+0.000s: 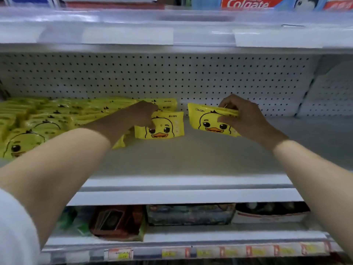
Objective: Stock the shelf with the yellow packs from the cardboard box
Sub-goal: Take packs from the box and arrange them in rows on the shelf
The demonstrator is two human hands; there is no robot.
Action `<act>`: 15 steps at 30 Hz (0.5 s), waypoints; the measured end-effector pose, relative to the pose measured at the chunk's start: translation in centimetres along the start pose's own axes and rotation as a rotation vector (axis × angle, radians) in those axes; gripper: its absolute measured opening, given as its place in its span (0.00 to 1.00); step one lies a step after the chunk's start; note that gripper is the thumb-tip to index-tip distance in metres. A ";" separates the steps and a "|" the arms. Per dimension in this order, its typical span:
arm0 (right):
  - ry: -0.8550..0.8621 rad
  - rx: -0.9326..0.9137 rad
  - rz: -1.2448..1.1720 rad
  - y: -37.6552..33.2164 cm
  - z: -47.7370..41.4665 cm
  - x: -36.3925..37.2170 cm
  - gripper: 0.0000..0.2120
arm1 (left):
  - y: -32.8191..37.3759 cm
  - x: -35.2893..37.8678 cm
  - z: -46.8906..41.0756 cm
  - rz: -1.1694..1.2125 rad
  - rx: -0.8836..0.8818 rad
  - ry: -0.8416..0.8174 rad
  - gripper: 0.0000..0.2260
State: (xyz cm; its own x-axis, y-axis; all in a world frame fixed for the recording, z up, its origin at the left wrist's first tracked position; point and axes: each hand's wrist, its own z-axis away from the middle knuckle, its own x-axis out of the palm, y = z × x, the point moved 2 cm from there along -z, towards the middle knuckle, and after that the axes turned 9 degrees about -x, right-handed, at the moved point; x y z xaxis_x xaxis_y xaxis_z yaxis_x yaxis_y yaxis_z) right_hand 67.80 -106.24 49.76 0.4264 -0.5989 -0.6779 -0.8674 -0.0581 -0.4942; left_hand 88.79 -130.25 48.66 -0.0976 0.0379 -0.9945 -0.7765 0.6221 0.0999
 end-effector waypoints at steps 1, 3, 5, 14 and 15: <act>-0.013 0.004 -0.013 0.1 -0.2 0.4 0.13 | -0.3 0.0 -0.5 -0.013 0.004 0.018 0.32; -0.057 -0.005 -0.031 0.0 -0.6 1.2 0.14 | -1.0 -0.1 -1.3 -0.035 0.015 0.052 0.33; -0.111 -0.029 -0.035 -0.2 -1.0 2.1 0.14 | -1.7 -0.3 -2.0 -0.032 0.029 0.073 0.33; -0.211 -0.048 -0.046 -1.1 -3.5 6.3 0.14 | -3.5 -0.6 -3.4 -0.044 0.071 0.179 0.34; -0.214 -0.049 -0.058 -1.1 -3.7 6.9 0.14 | -3.7 -0.6 -3.5 -0.049 0.081 0.199 0.34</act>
State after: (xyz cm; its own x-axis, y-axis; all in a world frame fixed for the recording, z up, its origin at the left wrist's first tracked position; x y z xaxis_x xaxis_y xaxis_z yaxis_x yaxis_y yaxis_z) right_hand 70.76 -113.31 47.67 0.5158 -0.4104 -0.7520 -0.8492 -0.1290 -0.5120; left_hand 89.51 -135.28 49.04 -0.1885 -0.1439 -0.9715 -0.7313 0.6808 0.0411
